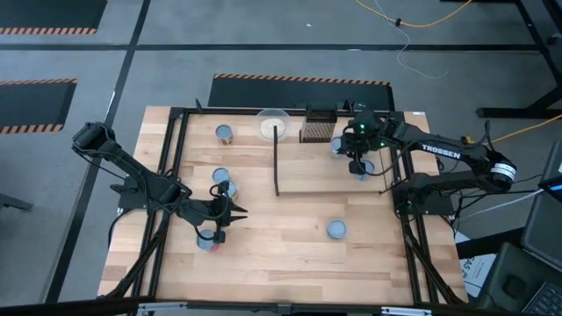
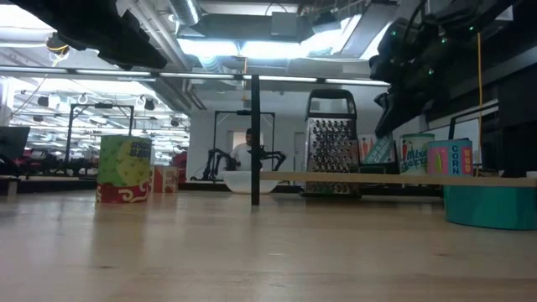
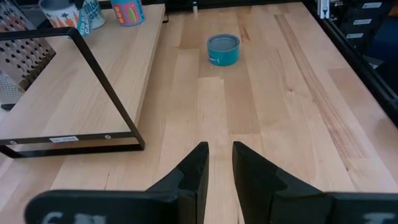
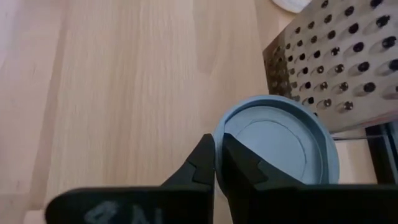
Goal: Pick and place cans onto a shelf
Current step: Put the canned fresh sliced carrots on the shelf
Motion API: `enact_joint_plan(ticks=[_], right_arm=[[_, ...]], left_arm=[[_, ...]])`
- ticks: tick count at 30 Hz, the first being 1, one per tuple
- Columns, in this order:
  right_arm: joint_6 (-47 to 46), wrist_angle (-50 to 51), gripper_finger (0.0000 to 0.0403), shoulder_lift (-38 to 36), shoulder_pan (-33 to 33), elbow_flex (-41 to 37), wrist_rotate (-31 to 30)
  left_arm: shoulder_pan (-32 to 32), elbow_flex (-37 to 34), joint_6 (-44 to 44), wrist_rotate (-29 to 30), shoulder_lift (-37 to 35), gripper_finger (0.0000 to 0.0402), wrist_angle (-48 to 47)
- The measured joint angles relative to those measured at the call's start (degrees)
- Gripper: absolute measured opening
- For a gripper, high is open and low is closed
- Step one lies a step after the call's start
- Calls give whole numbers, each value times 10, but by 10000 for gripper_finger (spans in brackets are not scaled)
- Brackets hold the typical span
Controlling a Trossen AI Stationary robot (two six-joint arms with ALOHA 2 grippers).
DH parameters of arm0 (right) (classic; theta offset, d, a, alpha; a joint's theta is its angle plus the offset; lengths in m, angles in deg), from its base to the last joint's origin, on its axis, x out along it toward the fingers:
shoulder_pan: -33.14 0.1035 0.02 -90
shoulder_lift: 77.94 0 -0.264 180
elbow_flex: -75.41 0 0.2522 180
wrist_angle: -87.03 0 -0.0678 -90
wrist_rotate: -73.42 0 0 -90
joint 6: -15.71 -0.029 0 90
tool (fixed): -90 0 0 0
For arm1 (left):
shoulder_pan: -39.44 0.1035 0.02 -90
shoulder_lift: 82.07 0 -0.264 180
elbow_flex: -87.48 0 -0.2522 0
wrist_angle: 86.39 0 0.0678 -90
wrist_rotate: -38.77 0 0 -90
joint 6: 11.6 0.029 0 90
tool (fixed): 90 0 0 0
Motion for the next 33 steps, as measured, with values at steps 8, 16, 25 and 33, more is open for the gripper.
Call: enact_joint_plan(ticks=[8,16,25,33], right_arm=[[0,-12,20,30,0,0,7],[14,-19,20,64,0,2,9],[13,-15,29,64,0,2,7],[13,-12,51,65,0,2,6]], left_arm=[[0,0,2,0,0,66,0],[0,0,2,0,0,66,0],[0,0,2,0,0,66,0],[0,0,2,0,0,66,0]])
